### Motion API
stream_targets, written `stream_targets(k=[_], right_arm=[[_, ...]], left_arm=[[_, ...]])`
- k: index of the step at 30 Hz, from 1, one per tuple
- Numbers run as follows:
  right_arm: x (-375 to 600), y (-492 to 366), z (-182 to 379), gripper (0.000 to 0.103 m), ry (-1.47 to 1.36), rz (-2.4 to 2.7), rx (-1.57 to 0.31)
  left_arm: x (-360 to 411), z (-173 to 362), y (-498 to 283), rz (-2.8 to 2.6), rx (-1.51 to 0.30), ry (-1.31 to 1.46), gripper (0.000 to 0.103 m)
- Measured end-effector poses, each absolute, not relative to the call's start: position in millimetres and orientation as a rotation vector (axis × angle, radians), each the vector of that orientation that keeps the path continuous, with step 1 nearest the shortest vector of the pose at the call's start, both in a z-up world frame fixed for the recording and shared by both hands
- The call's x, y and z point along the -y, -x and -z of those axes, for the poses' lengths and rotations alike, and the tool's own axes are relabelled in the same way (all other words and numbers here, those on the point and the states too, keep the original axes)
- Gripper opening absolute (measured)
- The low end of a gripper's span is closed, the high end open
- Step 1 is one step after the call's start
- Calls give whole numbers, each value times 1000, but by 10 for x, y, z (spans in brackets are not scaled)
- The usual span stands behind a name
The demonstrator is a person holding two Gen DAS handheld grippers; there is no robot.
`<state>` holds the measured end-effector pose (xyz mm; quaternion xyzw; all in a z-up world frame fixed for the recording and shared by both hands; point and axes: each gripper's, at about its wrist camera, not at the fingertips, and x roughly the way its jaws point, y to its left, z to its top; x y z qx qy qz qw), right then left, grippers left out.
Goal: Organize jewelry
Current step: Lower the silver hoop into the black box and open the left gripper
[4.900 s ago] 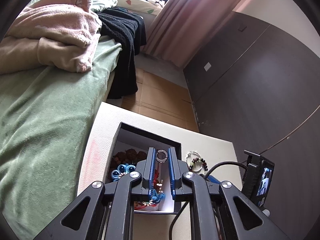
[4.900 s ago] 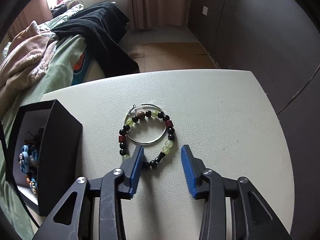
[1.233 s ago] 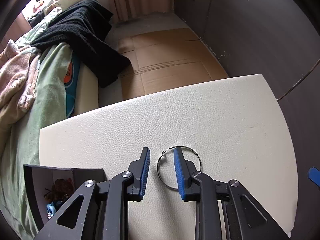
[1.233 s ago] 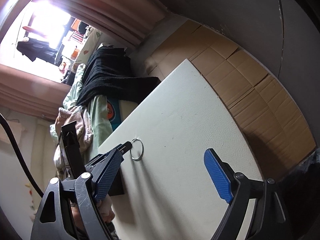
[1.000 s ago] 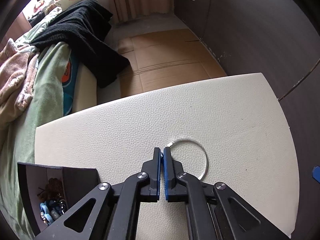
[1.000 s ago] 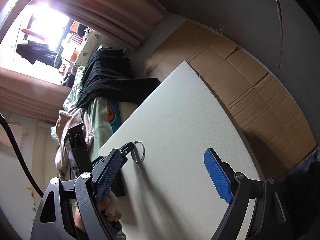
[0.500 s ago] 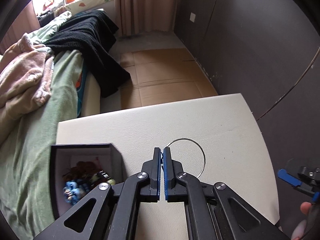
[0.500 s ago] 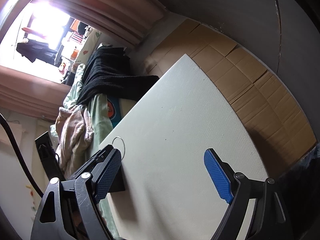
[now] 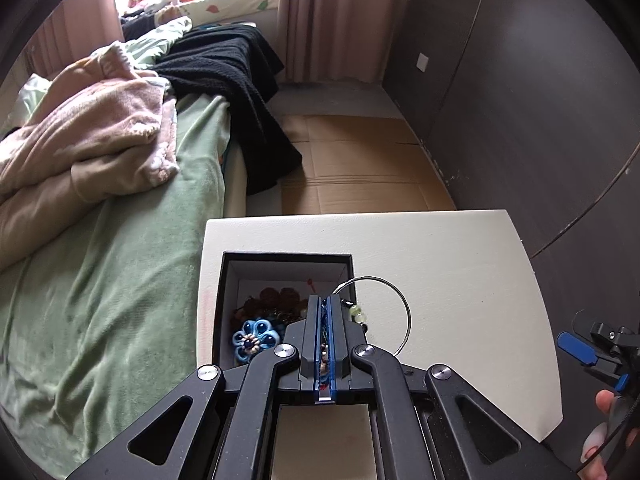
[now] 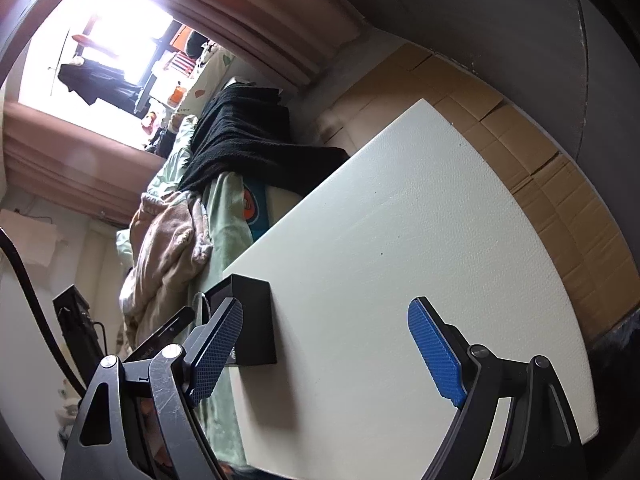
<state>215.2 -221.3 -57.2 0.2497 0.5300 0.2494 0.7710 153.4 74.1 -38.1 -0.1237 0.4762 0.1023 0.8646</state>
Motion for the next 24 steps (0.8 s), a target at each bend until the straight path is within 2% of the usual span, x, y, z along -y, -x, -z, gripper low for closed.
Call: stream_targets(k=[11, 18, 24], right_arm=[[2110, -2073, 622, 85, -515, -522, -1165], [2081, -2081, 641, 85, -495, -511, -1174], [2065, -2073, 647, 85, -493, -513, -1172]], left_arm=[[-662, 682, -1711, -303, -1074, 99, 2], [-985, 801, -1613, -386, -1080, 156, 2], [-1133, 777, -1523, -313, -1062, 315, 4]])
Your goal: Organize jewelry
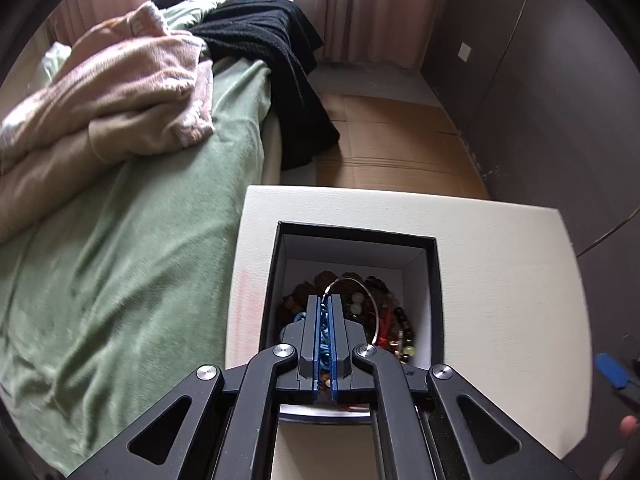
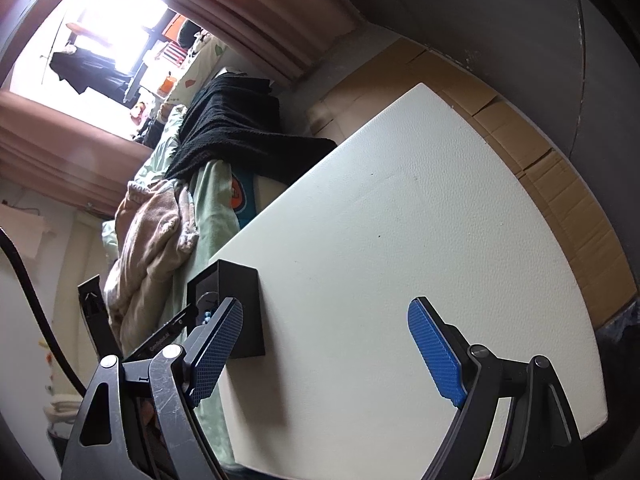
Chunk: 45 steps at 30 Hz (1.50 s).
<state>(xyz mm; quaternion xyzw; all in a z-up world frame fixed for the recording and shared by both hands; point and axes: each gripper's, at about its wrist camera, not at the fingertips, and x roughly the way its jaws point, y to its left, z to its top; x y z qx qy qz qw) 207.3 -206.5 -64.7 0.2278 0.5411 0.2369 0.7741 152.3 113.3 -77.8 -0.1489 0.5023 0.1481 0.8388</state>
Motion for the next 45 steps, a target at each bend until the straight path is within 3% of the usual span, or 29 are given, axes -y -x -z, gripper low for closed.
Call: stream_targets(k=[1, 2, 3, 5, 6, 18, 24, 26, 30, 38, 41, 45], right_arm=[[2050, -2060, 647, 85, -491, -516, -1171], [2040, -2051, 644, 85, -488, -519, -1171], [2025, -2040, 643, 85, -487, -523, -1171], [2002, -2018, 638, 85, -485, -531, -1171], [1997, -2011, 631, 85, -484, -535, -1169], [1865, -1775, 326, 85, -379, -600, -1071], [1715, -1517, 265, 85, -223, -603, -1039], [1673, -1459, 244, 95, -187, -602, -1027], [1672, -1412, 159, 103, -160, -586, -978], [1853, -1348, 0, 103, -143, -541, -899], [1875, -1281, -89, 103, -130, -545, -865], [1850, -1163, -189, 103, -81, -552, -810]], left_arm=[[-1136, 765, -1506, -301, -1060, 333, 7], [-1125, 751, -1487, -291, -1055, 345, 18], [-1117, 729, -1468, -285, -1048, 355, 38], [-1111, 662, -1365, -271, -1004, 392, 65], [-1112, 628, -1310, -272, -981, 408, 71], [-944, 550, -575, -306, -860, 526, 71], [-821, 379, -468, -269, -802, 478, 91], [-787, 338, -456, -260, -781, 461, 94], [-717, 354, -461, -226, -786, 439, 95], [-579, 236, -371, -218, -738, 370, 95], [-542, 155, -294, -223, -704, 344, 103], [-512, 66, -173, -249, -656, 298, 103]])
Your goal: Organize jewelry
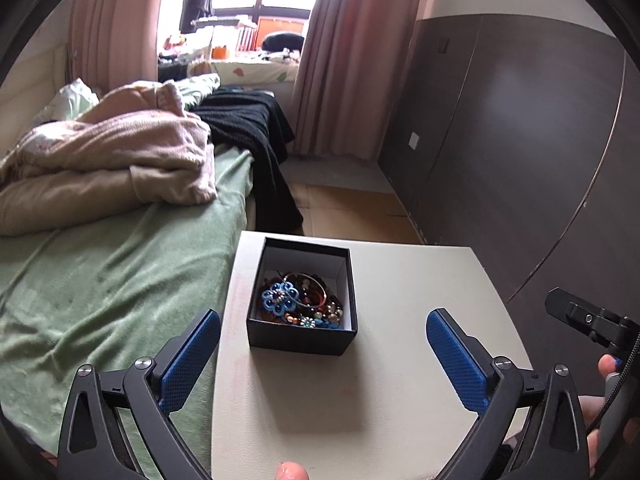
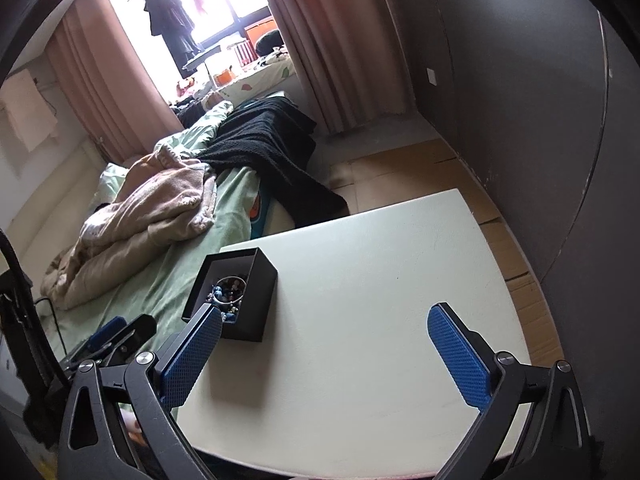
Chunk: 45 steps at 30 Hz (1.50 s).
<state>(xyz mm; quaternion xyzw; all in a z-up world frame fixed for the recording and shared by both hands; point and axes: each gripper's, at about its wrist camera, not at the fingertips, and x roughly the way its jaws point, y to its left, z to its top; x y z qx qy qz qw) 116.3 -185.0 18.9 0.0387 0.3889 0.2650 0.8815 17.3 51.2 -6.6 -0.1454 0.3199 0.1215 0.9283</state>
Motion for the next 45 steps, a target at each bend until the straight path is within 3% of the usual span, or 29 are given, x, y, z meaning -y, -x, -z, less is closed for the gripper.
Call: stream_targets(k=[45], right_arm=[[1971, -1074, -317, 103, -48, -551, -782]], left_arm=[[-253, 44, -171, -285, -577, 248, 103]])
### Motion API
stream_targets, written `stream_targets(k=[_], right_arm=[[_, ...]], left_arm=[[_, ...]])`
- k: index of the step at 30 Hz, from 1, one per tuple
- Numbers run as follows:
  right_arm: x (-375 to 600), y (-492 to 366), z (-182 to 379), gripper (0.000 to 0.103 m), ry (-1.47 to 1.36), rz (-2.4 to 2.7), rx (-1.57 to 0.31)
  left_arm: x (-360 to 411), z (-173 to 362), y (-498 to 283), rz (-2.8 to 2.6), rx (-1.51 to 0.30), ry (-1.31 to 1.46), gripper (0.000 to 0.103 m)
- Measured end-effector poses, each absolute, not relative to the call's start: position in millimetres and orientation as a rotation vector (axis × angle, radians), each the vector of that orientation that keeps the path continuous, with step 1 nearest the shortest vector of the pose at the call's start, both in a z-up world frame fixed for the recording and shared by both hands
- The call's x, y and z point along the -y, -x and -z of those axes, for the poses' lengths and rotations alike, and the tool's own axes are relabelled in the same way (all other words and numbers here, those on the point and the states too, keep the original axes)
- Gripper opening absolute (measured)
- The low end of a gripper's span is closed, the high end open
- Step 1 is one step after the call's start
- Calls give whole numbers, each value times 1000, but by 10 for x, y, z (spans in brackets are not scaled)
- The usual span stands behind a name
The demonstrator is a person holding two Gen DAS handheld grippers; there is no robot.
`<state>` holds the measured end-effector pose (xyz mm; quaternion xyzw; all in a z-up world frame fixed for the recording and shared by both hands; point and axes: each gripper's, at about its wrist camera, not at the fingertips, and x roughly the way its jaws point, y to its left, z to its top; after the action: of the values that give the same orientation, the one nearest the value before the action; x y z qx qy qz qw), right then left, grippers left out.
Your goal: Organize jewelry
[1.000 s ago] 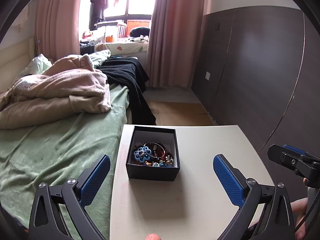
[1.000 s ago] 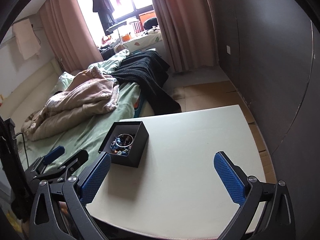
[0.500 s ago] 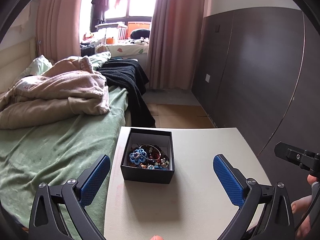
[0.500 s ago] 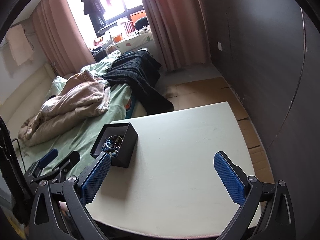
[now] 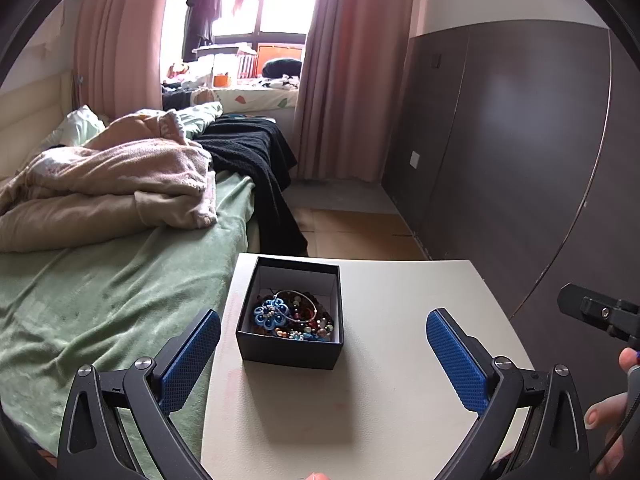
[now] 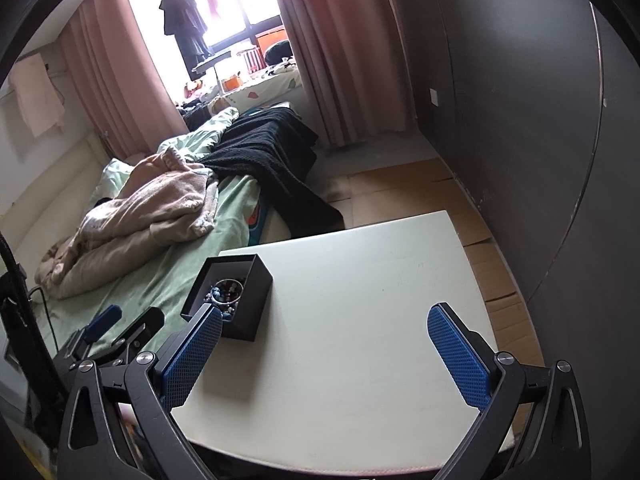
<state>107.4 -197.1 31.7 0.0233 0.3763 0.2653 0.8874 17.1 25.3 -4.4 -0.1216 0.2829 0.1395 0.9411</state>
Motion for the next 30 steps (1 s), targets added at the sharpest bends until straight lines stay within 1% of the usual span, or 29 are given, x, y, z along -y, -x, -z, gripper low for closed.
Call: stream_targets(k=[30], right_arm=[[1967, -1080, -289, 103, -41, -527, -799]], left_arm=[[-274, 29, -152, -282, -577, 266, 103]])
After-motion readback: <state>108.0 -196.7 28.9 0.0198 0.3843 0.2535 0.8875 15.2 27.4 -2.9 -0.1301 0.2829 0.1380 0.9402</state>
